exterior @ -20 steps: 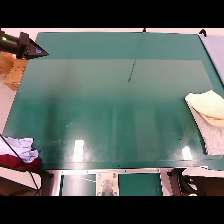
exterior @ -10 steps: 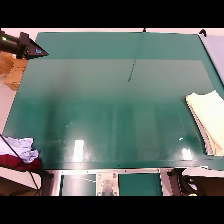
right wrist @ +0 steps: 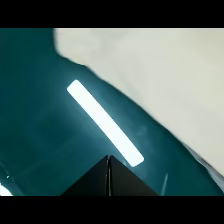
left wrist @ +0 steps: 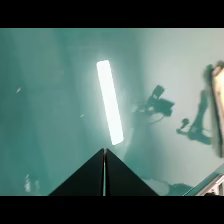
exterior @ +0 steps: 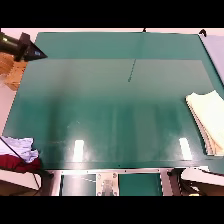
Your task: Fold the shirts.
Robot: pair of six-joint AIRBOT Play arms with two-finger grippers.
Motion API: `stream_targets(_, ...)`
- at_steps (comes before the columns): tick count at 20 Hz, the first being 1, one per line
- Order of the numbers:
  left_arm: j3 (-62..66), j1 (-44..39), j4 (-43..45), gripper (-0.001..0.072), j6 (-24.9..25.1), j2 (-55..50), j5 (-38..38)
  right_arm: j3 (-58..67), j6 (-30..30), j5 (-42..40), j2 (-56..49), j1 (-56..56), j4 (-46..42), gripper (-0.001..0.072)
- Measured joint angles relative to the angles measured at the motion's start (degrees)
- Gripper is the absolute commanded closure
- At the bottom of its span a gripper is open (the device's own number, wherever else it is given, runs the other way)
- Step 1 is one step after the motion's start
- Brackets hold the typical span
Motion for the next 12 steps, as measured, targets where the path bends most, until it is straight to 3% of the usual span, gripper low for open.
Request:
stream_targets(8,-41.5,-7.3,7.8,0.0685,0.0,31.7,10.5,-31.7,-5.7,-16.4,20.5,30.7,4.3,0.0696)
stream_targets(12,-54.9,-8.9,8.9,0.0683,0.0,42.7,14.4,-38.9,-6.1,-21.0,25.3,40.4,5.7,0.0696)
